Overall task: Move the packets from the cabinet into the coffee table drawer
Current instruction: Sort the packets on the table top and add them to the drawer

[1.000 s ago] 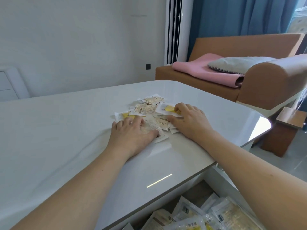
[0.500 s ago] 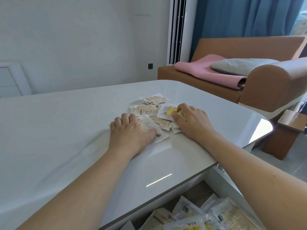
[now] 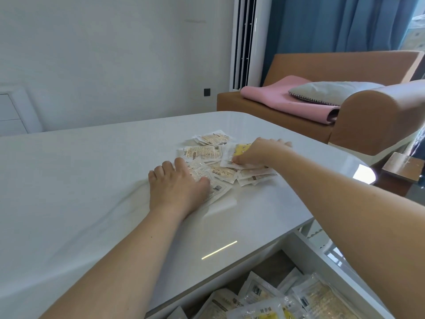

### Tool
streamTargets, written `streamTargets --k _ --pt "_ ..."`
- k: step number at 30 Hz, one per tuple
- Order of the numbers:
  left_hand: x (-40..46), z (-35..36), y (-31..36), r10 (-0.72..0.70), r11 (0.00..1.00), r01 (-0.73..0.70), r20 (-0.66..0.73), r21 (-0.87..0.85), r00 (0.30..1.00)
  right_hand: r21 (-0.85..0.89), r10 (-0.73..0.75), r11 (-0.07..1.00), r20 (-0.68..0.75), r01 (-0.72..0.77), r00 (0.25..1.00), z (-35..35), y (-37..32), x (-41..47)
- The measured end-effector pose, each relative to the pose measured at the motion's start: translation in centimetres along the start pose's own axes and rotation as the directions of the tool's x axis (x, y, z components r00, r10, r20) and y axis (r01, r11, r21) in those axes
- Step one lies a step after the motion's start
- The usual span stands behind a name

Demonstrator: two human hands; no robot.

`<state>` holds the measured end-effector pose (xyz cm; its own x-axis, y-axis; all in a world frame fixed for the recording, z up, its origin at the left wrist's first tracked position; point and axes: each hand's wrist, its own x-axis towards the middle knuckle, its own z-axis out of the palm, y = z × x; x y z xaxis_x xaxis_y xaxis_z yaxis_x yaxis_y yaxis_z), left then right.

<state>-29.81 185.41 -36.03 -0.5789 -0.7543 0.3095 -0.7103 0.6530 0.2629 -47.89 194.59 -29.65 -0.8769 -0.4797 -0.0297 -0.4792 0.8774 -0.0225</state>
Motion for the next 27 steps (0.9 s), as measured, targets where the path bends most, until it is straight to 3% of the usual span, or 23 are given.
streamTargets --k 4,5,7,10,13,18,22,25,27 --pt "0.0 0.0 0.0 -0.016 1.0 0.015 -0.031 -0.027 0.999 0.146 -0.037 0.989 0.129 0.018 0.991 -1.6 -0.3 0.0" --pt "0.0 0.0 0.0 -0.023 0.999 0.022 -0.035 -0.029 0.999 0.256 -0.071 0.966 0.145 0.032 0.987 -1.8 -0.1 -0.1" --pt "0.0 -0.1 0.1 -0.036 0.999 0.034 -0.046 -0.035 0.998 0.518 -0.097 0.855 0.122 0.02 0.988 -1.7 0.7 -0.1" --pt "0.1 -0.4 0.1 -0.058 0.995 0.052 -0.075 -0.084 0.995 0.65 -0.02 0.759 0.063 -0.026 0.998 -1.5 1.6 0.1" --pt "0.1 -0.4 -0.2 -0.081 0.972 0.058 -0.096 -0.226 0.992 0.769 0.101 0.632 0.044 -0.098 0.994 -1.5 2.0 0.3" --pt "0.4 -0.2 -1.2 -0.109 0.854 0.047 -0.09 -0.518 0.99 0.888 0.132 0.46 -0.066 -0.002 0.989 -2.9 3.8 -0.8" --pt "0.1 -1.2 -1.5 -0.124 0.777 0.051 -0.074 -0.627 0.99 0.959 0.017 0.232 -0.173 0.165 0.985 -4.9 6.2 -5.1" --pt "-2.1 -3.0 -0.6 -0.165 0.59 0.106 0.009 -0.8 0.986 0.991 -0.188 0.034 -0.122 0.131 0.974 -4.6 8.9 -10.0" --pt "-4.5 -4.7 0.7 -0.169 0.464 0.079 0.0 -0.882 0.986 0.998 -0.317 0.003 -0.053 0.057 0.947 -3.1 11.1 -13.1"
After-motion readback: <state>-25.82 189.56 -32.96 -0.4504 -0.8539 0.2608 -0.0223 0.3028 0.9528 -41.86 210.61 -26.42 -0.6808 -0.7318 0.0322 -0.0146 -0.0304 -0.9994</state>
